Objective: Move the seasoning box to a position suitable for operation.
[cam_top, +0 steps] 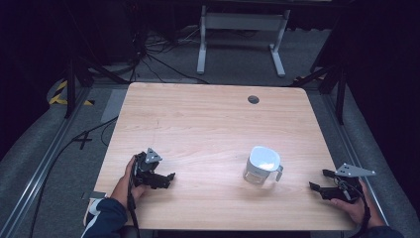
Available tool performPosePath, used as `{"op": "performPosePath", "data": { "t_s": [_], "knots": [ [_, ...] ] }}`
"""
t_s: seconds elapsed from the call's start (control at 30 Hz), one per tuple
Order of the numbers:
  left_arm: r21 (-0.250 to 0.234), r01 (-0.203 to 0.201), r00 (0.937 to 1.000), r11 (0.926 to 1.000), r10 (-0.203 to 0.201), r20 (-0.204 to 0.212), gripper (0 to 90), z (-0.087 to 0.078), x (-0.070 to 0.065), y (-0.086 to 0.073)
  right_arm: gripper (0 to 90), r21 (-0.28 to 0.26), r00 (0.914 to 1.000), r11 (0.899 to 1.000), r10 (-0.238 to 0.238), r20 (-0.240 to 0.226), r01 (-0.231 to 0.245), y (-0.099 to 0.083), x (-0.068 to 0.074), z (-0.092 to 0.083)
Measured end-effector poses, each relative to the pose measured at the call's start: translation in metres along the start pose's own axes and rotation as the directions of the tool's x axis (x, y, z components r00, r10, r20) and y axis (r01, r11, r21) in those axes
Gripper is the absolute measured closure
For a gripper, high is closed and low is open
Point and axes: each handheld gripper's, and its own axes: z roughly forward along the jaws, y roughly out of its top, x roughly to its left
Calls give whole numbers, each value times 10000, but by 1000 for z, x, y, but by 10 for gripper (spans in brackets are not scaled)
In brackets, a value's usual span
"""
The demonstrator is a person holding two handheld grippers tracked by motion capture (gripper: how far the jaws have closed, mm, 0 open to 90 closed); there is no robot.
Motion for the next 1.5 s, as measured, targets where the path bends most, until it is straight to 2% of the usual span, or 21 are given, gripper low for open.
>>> {"op": "performPosePath", "data": {
  "t_s": [0.03, 0.27, 0.33, 0.37, 0.5, 0.6, 0.63, 0.77, 0.83, 1.0, 1.13, 1.23, 1.33, 1.5],
  "knots": [
    [103, -57, 10000, 9999, 57, 63, 1, -1, 0, 0, 191, 3, 10000, 10000, 0, 9, 0, 0, 0, 0],
    [6, -106, 9999, 9999, 106, 77, 4, -1, -1, -1, 191, 11, 10000, 10000, -2, 26, 2, 0, 0, 0],
    [-23, -298, 9995, 9996, 298, 90, 4, -1, -1, -1, 193, 68, 10000, 10000, -23, -25, 24, 1, -1, 0],
    [-3, -200, 9997, 9998, 200, 129, 4, -1, -2, -1, 196, 108, 10000, 9999, -11, -34, 12, 1, -1, 0],
    [-28, -317, 9992, 9995, 318, 248, 3, 0, -3, -1, 236, 195, 9999, 9997, 142, 81, -143, 3, -2, 0],
    [97, -379, 9987, 9992, 375, 355, 1, -1, -2, 0, 288, 268, 9992, 9992, 296, 250, -303, 4, -3, -2],
    [95, -423, 9983, 9991, 419, 414, 1, 0, -2, 1, 346, 77, 9989, 9989, 455, 90, -456, 5, -3, -5],
    [-41, -459, 9979, 9989, 461, 445, 2, 1, -1, 0, 414, -134, 9990, 9989, 448, 5, -448, 8, -3, -9],
    [15, -481, 9979, 9988, 479, 444, 2, 0, -1, 0, 485, -348, 9989, 9985, 426, -220, -433, 11, -1, -12],
    [13, -480, 9979, 9988, 479, 445, 2, 0, -1, 0, 675, -712, 9987, 9974, 52, -510, -88, 20, 4, -14],
    [-31, -499, 9976, 9988, 499, 477, 1, 1, -1, 0, 782, -974, 9975, 9952, -200, -676, 133, 27, 9, -17],
    [-36, -497, 9976, 9988, 498, 482, 1, 1, -1, 0, 861, -1273, 9954, 9918, -217, -933, 97, 34, 12, -19],
    [0, -482, 9977, 9988, 482, 468, 2, 0, -1, 0, 890, -1548, 9928, 9878, -325, -1155, 144, 43, 16, -22],
    [-20, -490, 9977, 9988, 491, 473, 2, 0, -1, 0, 893, -1865, 9871, 9805, -871, -1344, 612, 62, 31, -23]
  ]
}}
